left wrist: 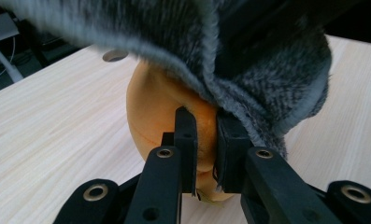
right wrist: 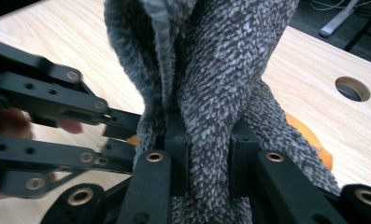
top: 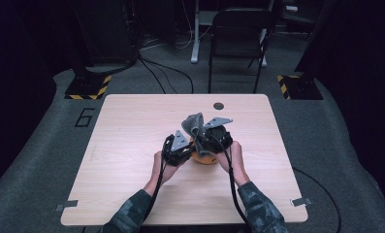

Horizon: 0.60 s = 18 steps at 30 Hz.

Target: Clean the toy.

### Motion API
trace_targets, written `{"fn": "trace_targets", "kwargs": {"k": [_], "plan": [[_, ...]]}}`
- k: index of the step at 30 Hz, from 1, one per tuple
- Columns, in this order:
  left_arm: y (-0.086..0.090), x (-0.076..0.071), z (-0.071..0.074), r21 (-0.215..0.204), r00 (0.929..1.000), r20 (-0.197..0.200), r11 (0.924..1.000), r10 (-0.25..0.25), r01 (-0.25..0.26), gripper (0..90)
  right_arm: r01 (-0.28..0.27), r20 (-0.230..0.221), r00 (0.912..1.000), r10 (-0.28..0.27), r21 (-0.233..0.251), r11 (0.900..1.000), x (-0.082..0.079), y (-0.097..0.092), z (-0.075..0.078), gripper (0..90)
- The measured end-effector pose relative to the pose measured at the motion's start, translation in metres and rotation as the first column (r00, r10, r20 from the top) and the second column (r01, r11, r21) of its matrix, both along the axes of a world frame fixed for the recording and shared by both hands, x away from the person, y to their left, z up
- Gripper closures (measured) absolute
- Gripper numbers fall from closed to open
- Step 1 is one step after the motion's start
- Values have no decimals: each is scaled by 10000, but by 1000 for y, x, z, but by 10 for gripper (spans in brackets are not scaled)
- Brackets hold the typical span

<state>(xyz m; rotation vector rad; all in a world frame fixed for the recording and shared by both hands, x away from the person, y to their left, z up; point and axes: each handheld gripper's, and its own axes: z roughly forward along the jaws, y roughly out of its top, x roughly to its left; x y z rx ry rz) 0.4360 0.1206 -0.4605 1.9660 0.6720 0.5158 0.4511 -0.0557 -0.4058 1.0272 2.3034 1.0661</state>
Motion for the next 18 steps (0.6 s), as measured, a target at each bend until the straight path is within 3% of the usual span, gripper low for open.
{"fn": "trace_targets", "kwargs": {"k": [6, 12, 15, 18], "plan": [[1, -1, -1, -201, 10000, -22, 9998, -88, 88, 813, 77, 290, 9996, -70, -250, 9997, 2, -8, -1, 759], [2, -1, -2, -268, 10000, -4, 9996, -88, 87, 811, 743, 458, 9963, -728, -310, 9968, 4, -24, 1, 759], [5, 1, -3, -331, 9999, -77, 9994, -68, 65, 811, 1338, 638, 9894, -1308, -461, 9899, 7, -34, -1, 757], [8, 2, -4, -402, 9999, -147, 9992, 45, -51, 810, 2138, 595, 9760, -2096, -761, 9739, 13, -46, -8, 756]]}}
